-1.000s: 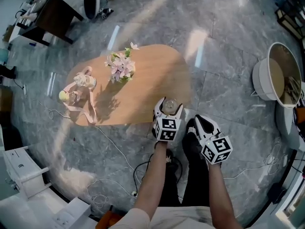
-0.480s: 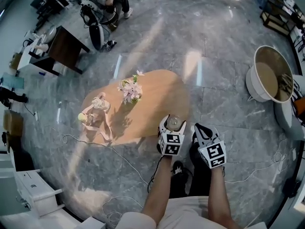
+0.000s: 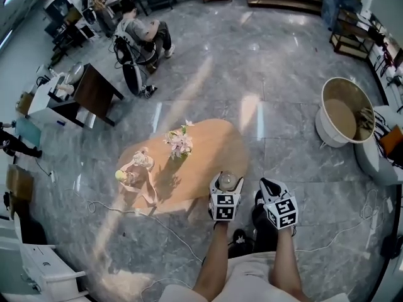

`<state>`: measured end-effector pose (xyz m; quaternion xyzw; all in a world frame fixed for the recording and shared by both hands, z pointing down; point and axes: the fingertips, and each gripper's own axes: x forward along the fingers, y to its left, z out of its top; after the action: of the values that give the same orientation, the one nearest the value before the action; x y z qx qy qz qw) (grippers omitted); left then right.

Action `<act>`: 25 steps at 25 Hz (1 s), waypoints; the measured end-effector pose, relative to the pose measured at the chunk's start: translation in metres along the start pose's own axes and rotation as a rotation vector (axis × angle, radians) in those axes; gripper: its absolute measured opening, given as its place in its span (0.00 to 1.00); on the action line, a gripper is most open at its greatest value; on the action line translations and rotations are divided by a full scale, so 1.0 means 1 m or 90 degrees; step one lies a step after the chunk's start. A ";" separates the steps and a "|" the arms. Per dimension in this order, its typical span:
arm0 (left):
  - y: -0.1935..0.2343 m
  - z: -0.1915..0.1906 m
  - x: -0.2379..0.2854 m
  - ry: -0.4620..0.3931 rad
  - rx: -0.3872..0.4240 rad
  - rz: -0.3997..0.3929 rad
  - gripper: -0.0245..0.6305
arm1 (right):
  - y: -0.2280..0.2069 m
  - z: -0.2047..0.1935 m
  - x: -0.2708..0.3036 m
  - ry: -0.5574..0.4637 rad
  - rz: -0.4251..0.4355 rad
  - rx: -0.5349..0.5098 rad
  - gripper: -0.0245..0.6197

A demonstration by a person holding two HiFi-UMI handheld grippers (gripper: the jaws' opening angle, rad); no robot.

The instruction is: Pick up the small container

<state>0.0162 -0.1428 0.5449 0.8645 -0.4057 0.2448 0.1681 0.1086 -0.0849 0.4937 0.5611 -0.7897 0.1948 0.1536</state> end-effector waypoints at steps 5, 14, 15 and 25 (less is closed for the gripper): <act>0.002 0.004 -0.039 -0.001 -0.023 0.007 0.55 | 0.016 0.014 -0.020 -0.030 0.004 -0.012 0.15; -0.021 0.012 -0.094 -0.034 0.057 -0.044 0.55 | 0.052 0.056 -0.029 -0.085 0.035 -0.015 0.15; -0.021 0.013 -0.099 -0.042 0.064 -0.047 0.55 | 0.058 0.059 -0.031 -0.091 0.041 -0.014 0.15; -0.008 0.018 -0.150 -0.089 0.061 -0.031 0.55 | 0.102 0.055 -0.046 -0.111 0.072 0.002 0.15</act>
<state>-0.0549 -0.0537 0.4458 0.8961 -0.3830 0.1986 0.1040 0.0261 -0.0433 0.4104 0.5306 -0.8302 0.1547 0.0726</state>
